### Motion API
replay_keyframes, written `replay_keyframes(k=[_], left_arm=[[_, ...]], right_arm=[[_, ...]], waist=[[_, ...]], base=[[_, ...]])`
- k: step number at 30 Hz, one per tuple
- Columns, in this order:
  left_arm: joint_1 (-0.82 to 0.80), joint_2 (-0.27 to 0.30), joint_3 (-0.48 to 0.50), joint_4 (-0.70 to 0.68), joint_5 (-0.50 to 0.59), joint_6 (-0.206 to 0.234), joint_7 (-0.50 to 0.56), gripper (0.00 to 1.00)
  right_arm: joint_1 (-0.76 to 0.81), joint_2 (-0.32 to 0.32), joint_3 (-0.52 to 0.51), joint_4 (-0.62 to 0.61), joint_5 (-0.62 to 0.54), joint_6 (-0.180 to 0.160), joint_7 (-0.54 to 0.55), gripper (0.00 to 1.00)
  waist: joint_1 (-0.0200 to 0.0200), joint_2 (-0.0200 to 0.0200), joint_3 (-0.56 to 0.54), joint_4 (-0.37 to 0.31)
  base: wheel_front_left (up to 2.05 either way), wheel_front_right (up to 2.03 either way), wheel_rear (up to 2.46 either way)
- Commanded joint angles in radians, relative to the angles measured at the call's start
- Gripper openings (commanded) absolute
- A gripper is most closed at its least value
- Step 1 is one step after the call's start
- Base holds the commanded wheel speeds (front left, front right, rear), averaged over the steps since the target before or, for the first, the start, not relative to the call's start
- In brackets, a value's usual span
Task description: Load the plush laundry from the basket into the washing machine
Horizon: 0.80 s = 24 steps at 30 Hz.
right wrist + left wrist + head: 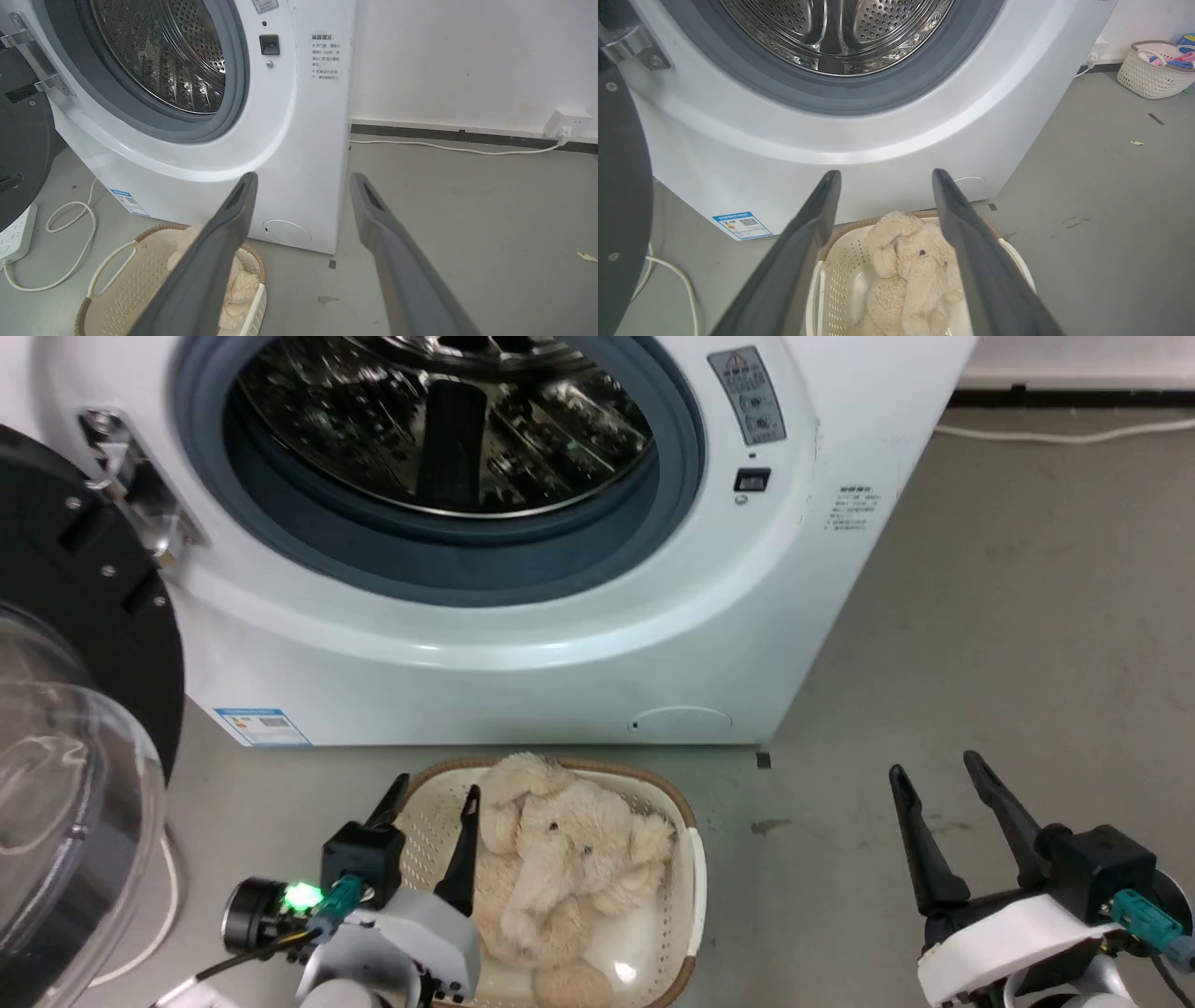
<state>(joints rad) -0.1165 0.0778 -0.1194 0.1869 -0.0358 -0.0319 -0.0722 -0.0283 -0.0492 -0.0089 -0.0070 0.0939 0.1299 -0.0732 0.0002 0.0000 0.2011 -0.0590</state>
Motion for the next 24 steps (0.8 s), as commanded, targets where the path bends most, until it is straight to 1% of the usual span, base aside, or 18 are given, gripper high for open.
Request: replay_keyframes(k=[1,24], left_arm=[[-0.031,0.009,-0.017,0.026,-0.009,-0.007,-0.010,1.00],[-0.259,0.053,-0.187,0.419,-0.135,-0.032,-0.023,1.00]], right_arm=[[-0.019,0.000,-0.001,-0.007,0.015,0.000,-0.012,1.00],[-0.074,-0.001,-0.001,-0.035,0.105,0.000,-0.060,1.00]], waist=[[-0.0002,0.0000,0.021,-0.010],[-0.0002,0.0000,0.216,-0.076]], base=[[0.00,0.00,0.00],[0.00,0.00,0.00]])
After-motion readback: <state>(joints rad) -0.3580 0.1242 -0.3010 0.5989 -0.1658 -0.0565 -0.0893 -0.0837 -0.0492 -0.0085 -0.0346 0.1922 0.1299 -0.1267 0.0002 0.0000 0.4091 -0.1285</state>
